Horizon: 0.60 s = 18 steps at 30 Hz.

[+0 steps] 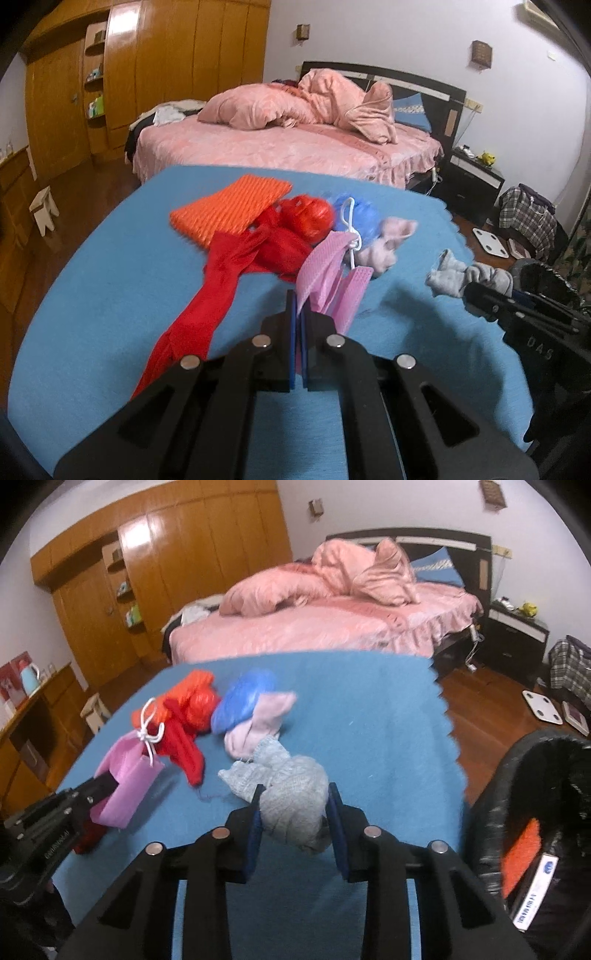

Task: Collect trash
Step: 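Carry the pink mask and grey sock over the black bin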

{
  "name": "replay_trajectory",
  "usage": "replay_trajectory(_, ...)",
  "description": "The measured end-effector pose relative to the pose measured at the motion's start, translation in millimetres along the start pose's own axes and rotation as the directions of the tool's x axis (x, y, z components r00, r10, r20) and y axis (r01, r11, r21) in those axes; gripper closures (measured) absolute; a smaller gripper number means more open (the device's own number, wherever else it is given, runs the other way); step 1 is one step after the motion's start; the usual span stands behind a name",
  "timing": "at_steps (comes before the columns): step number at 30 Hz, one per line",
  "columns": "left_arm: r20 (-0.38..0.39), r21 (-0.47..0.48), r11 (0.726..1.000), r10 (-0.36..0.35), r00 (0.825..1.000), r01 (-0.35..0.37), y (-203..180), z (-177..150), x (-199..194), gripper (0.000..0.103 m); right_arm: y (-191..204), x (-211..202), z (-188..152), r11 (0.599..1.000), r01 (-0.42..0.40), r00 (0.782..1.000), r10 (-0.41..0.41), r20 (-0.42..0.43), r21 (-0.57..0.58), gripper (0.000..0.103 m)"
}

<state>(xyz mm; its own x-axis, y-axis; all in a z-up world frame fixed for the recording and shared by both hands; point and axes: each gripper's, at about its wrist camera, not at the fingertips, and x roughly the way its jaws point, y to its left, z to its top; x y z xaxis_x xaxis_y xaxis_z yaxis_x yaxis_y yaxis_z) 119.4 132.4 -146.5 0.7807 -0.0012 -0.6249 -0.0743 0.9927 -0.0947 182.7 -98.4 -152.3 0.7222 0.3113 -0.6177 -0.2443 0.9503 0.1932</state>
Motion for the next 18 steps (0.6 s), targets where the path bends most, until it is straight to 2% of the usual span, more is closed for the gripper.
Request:
replay_trajectory(9,0.052,0.036,0.996,-0.082,0.995,0.08,-38,14,-25,0.102,-29,-54,13,0.999,0.015,0.994,-0.02,0.103,0.044,0.071)
replay_trajectory(18,0.059,0.105,0.977,-0.192,0.98,0.185,-94,15,-40,0.102,-72,-100,7,0.992,0.083,0.983,-0.098,0.156,0.097,0.071)
